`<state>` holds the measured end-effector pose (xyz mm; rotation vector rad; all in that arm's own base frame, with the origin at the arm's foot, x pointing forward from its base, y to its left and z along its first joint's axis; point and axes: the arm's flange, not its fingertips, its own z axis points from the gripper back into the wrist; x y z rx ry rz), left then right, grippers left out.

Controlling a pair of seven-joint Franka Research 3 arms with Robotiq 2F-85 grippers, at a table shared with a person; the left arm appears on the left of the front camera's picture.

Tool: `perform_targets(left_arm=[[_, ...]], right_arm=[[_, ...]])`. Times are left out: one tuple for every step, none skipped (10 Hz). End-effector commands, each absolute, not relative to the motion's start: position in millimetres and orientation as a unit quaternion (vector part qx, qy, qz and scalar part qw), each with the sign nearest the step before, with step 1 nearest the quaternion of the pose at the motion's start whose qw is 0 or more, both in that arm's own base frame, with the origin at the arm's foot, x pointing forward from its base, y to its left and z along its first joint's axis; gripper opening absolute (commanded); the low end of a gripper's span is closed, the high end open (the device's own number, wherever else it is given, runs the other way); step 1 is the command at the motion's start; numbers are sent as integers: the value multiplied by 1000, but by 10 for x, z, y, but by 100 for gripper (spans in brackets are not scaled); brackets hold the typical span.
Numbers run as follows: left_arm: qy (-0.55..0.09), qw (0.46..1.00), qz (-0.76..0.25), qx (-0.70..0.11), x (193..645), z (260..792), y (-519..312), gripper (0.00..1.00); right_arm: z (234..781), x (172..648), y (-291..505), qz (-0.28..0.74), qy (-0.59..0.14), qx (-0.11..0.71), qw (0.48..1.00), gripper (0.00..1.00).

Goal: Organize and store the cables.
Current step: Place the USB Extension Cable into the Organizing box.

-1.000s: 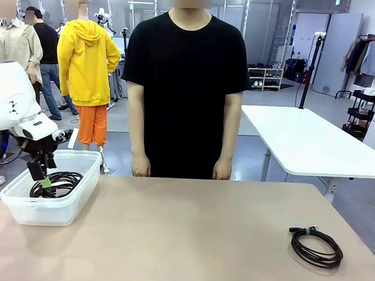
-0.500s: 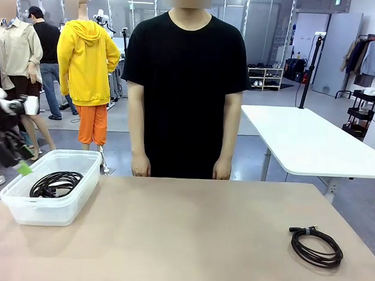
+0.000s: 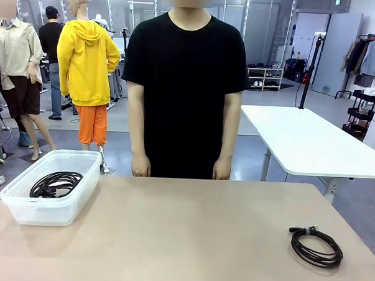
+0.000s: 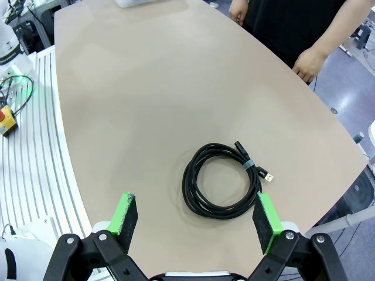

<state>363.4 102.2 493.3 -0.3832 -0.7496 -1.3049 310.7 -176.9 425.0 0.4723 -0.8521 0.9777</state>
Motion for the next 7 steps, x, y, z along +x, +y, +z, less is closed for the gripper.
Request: perform_targets(left_arm=[[-367, 693, -587, -201, 3628, 4874, 1161, 100], [-338, 713, -589, -173, 3634, 4933, 1022, 100], [-338, 713, -589, -173, 3634, 4933, 1022, 100], [-338, 713, -589, -173, 3634, 4933, 1022, 100], [-338, 713, -589, -173, 3634, 4933, 1022, 100], [-338, 713, -589, -173, 3634, 4933, 1022, 100], [-338, 713, -589, -173, 3634, 4933, 1022, 100]], right_arm=[[4277, 3120, -1771, 445, -399, 222, 771, 100], [4277, 3120, -1771, 445, -399, 222, 771, 100], [4277, 3120, -1771, 445, -399, 222, 771, 100], [4277, 3120, -1771, 445, -399, 222, 771, 100], [4277, 3120, -1771, 445, -399, 222, 771, 100], [4277, 3120, -1771, 445, -399, 222, 771, 100], [4277, 3120, -1771, 445, -399, 222, 771, 100]])
